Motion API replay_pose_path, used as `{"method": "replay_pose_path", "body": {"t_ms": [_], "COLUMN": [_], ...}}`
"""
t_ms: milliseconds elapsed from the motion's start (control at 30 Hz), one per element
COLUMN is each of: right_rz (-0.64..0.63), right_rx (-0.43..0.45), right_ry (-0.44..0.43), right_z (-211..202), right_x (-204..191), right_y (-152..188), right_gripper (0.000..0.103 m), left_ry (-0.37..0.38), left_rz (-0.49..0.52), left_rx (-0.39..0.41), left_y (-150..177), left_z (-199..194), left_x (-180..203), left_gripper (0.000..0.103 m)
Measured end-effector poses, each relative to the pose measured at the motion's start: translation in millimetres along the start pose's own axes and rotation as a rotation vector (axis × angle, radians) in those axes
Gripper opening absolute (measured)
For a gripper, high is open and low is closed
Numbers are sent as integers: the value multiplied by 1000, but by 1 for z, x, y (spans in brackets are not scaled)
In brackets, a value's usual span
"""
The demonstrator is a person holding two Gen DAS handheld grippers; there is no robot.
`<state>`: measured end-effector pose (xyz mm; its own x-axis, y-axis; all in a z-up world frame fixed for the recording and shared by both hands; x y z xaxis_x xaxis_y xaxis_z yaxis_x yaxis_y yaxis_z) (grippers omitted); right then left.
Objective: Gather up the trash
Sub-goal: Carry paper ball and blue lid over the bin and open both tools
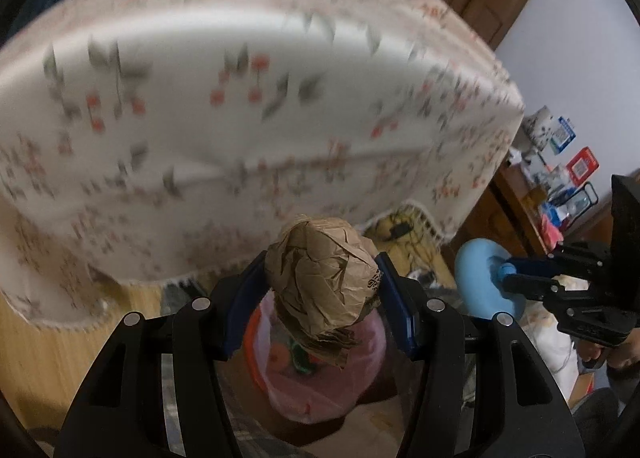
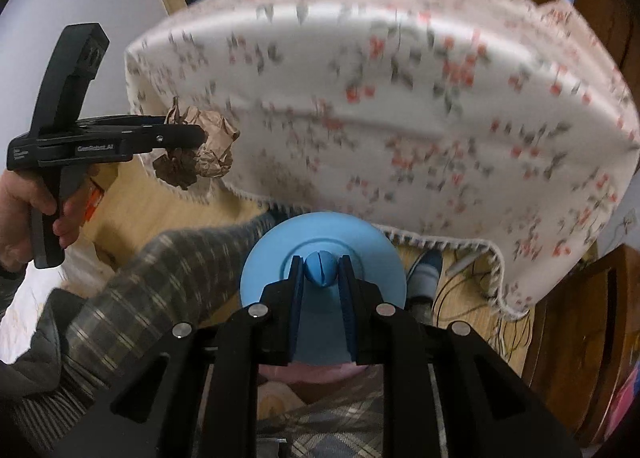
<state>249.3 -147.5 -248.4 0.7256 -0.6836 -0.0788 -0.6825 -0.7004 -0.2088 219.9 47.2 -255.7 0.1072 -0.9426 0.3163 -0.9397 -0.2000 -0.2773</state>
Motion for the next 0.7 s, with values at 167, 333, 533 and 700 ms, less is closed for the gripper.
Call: {"method": "replay_pose_path", "body": {"t_ms": [167,333,533,700], "right_rz": [4,9,9,7], "right_rx": [-72,-149,-231,-288], "right_ry": [-4,-8,-14,-5], "right_z": [35,72,113,144], "right_x": [3,8,15,21], "right_y": [10,20,27,34], "right_gripper": [18,18,17,17], "left_ry": [10,9,4,19], "left_rz": [-31,-52,-84,-122], "left_rx": [-78,-161,-256,-336], "left_y": [18,35,49,60], "left_z": [40,79,127,165], "left_x": [-7,-12,-20,-24], "left_gripper": [56,56,56,56]}}
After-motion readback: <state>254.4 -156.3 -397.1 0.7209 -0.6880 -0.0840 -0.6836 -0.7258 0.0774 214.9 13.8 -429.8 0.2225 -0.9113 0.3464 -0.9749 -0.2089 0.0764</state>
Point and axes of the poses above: each gripper's, at about its wrist camera, not at the fingertips, and z roughly the way its jaws point, x to its right, y to its underside, the point moved 3 cm from there along z, roughly the way its jaws point, and after that the axes turned 15 degrees about -x, right-handed, at the moved point
